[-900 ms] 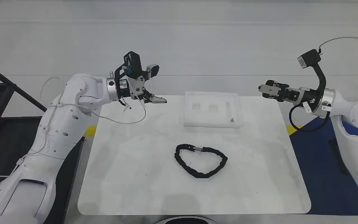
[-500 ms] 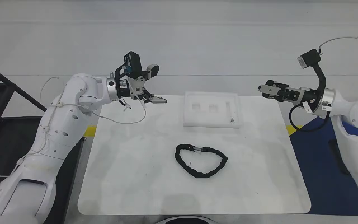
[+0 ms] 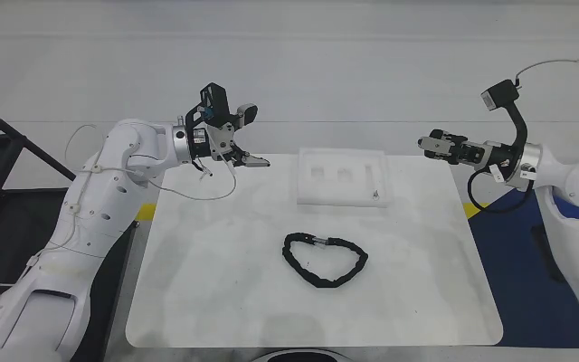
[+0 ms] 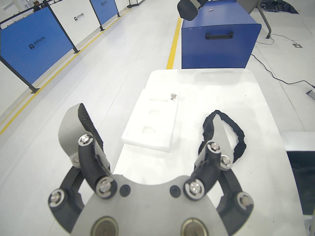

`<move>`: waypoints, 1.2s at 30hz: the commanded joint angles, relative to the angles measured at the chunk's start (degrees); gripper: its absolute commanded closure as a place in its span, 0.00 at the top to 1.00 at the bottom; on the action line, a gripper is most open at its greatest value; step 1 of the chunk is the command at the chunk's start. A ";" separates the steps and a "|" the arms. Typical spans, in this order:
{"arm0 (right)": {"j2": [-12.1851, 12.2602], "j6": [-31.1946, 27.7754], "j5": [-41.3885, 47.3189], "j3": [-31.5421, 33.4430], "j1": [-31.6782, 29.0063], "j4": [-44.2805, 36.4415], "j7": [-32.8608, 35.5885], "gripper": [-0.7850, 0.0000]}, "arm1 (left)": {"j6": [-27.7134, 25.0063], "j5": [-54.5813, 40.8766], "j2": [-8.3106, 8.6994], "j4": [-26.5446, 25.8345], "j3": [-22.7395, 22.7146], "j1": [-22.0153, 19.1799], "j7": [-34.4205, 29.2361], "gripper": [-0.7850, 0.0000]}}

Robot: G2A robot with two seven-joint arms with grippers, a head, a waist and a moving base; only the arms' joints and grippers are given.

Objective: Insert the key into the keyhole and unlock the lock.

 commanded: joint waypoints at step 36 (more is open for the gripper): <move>-11.44 7.12 -34.38 -36.07 17.41 31.74 -17.67 1.00 | 0.00 0.00 0.00 0.00 0.00 0.00 0.00 1.00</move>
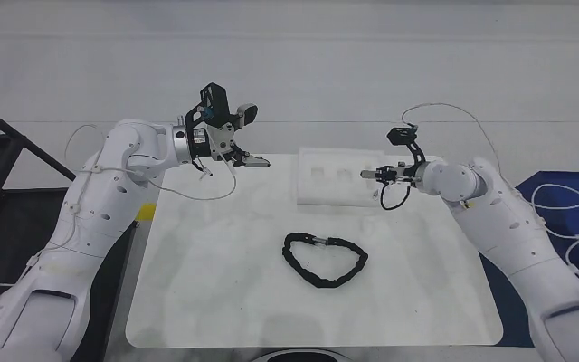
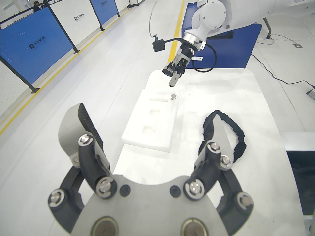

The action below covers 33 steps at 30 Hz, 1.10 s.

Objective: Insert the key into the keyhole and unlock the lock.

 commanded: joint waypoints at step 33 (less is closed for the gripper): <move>-3.22 -4.02 -0.11 -3.20 0.60 7.94 0.23 1.00 | 0.00 0.00 0.00 0.00 0.00 0.00 0.00 1.00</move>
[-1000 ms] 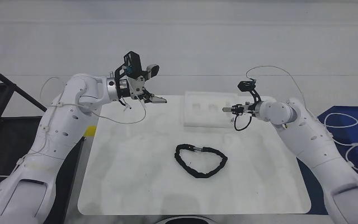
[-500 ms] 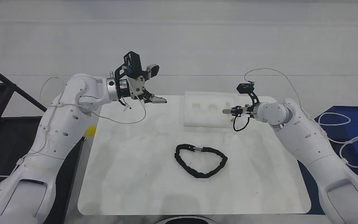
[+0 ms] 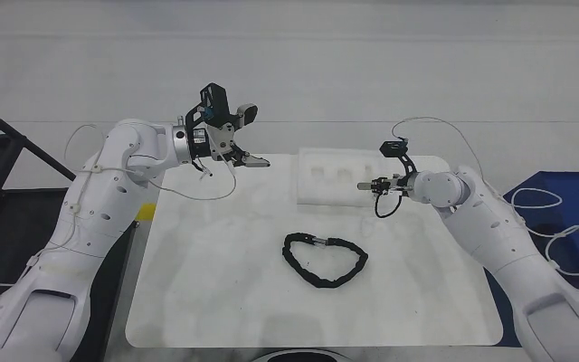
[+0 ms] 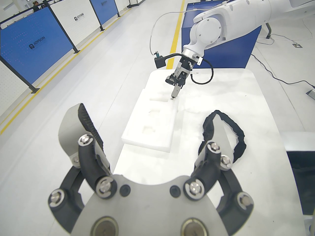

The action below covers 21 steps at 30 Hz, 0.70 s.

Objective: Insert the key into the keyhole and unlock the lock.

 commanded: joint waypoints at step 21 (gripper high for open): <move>-4.30 -3.36 -1.63 -2.88 3.83 8.44 1.03 0.73 | 0.00 0.00 0.00 0.00 0.00 0.00 0.00 1.00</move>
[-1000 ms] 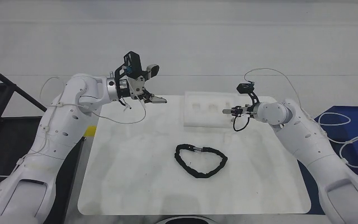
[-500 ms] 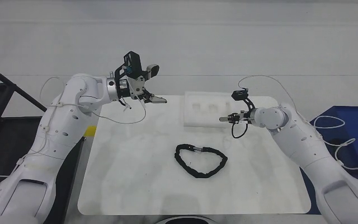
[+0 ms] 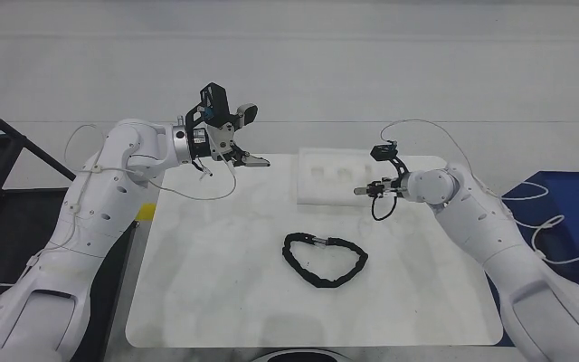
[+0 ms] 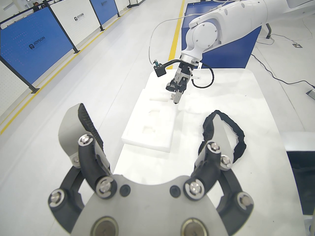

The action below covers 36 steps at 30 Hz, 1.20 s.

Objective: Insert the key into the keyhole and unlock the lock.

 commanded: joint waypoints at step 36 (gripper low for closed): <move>-3.11 3.20 -6.25 -0.07 1.24 5.03 3.09 0.40 | 0.00 0.00 0.00 0.00 0.00 0.00 0.00 1.00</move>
